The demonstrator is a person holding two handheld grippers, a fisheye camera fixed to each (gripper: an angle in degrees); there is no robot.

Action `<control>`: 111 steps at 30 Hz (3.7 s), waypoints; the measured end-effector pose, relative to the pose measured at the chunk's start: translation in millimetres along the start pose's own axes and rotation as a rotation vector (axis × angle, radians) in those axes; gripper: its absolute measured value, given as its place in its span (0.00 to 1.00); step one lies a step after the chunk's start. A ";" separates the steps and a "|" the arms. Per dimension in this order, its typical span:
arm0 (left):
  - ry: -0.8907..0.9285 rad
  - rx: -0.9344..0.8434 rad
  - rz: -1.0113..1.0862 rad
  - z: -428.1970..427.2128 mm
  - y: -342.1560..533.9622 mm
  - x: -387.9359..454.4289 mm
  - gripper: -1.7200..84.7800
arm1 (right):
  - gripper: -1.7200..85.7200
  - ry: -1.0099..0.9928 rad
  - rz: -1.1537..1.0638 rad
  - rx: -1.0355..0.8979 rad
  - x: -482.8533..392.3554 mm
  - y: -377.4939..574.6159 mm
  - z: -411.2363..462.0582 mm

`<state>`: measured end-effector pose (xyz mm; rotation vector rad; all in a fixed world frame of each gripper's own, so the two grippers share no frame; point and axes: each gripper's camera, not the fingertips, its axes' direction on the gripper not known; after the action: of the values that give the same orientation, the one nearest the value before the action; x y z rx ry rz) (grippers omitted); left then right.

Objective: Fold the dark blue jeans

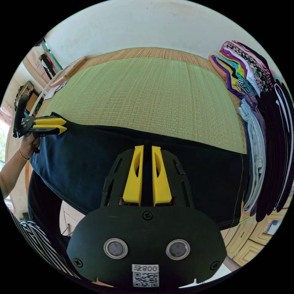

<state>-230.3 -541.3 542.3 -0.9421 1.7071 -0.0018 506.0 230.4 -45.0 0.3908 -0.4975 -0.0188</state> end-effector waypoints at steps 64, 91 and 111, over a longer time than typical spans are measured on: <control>0.135 0.256 -0.415 -42.5 240.6 -254.3 0.10 | 0.09 -0.577 -0.446 0.114 -178.5 -200.6 220.2; 0.021 0.173 -0.437 -16.9 287.1 -306.7 0.03 | 0.03 -0.998 -0.447 -0.278 -307.8 -329.4 392.6; 0.090 0.226 -0.388 1.3 234.3 -304.5 0.02 | 0.02 -0.442 -0.485 -0.108 -309.8 -233.2 384.2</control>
<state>-349.5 -204.6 683.8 -1.0986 1.5419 -0.4901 71.1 -89.6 35.7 0.3942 -0.8228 -0.6098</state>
